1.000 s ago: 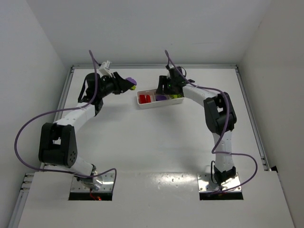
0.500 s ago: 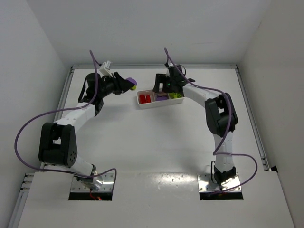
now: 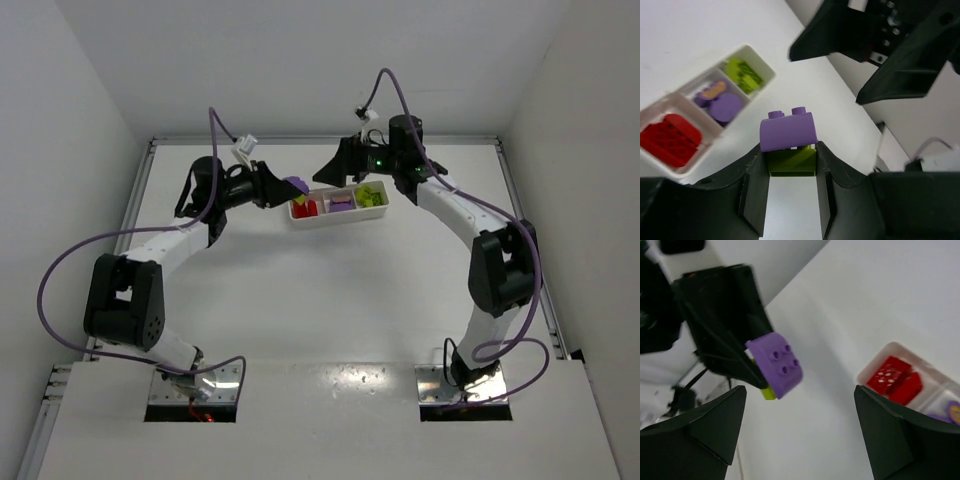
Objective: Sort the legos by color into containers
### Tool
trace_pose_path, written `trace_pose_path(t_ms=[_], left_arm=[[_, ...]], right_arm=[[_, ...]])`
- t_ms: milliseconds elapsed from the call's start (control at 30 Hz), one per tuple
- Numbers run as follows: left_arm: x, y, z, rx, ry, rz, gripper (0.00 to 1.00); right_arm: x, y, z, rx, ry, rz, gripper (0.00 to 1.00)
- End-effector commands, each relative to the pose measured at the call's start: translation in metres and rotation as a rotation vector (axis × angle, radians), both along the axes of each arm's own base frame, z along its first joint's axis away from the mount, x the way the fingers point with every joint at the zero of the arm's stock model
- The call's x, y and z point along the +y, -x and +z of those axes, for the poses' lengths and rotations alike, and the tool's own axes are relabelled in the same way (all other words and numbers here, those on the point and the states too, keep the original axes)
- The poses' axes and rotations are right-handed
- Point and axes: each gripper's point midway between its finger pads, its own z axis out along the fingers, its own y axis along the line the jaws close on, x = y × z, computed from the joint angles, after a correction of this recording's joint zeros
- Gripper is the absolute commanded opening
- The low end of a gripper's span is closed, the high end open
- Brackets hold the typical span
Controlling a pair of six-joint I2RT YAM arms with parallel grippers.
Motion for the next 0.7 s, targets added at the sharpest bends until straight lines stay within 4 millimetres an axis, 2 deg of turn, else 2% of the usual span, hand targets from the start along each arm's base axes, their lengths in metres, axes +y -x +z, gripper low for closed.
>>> trace_pose_path(t_ms=[0,100,133,200,233,400,667], left_arm=[[-0.025,0.038,0.012,-0.09,0.043,-0.319,0.03],[-0.03,0.054,0.023,-0.143,0.063,-0.465,0.03],[-0.03,0.055,0.018,-0.121,0.067,-0.479,0.03],[-0.034,0.059,0.026,-0.144,0.068,-0.525,0.03],[-0.035,0.057,0.019,-0.116,0.069,-0.525,0.03],[-0.044,0.058,0.023,-0.131,0.07,-0.576,0.03],[-0.057,0.067,0.023,-0.13,0.073,-0.625,0.03]], right_arm=[[0.016,0.054,0.016,-0.056,-0.106,0.306,0.88],[0.016,0.066,0.014,-0.061,-0.123,0.369,0.83],[0.012,0.065,0.015,-0.06,-0.127,0.374,0.83],[0.012,0.072,0.016,-0.057,-0.135,0.41,0.83],[0.011,0.075,0.021,-0.066,-0.139,0.42,0.82],[0.011,0.087,0.016,-0.071,-0.132,0.452,0.75],[0.009,0.087,0.006,-0.049,-0.111,0.426,0.72]])
